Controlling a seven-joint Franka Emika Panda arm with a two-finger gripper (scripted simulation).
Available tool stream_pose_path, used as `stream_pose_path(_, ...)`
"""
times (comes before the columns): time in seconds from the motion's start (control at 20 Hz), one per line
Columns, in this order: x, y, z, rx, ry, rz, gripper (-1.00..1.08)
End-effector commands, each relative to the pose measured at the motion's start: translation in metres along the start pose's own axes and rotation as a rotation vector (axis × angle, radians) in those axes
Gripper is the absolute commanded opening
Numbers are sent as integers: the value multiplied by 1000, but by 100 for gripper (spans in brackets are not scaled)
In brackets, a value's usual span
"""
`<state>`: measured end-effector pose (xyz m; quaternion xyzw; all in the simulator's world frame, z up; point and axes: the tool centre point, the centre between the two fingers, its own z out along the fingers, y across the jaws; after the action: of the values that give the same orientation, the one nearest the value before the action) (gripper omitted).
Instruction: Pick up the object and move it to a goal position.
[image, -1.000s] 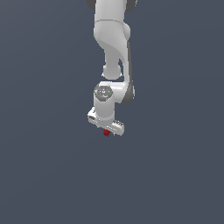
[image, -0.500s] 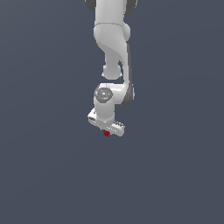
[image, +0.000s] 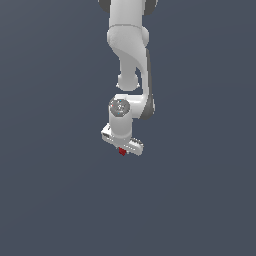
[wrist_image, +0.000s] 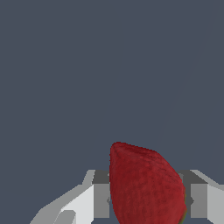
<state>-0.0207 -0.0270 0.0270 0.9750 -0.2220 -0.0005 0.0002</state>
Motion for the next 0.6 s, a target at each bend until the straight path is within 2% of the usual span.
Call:
stream_pose_path(0.0,-3,-8,-7,1,1,-1,-100)
stream_pose_path(0.55,-25,-74,-67,0,1,-1,-100)
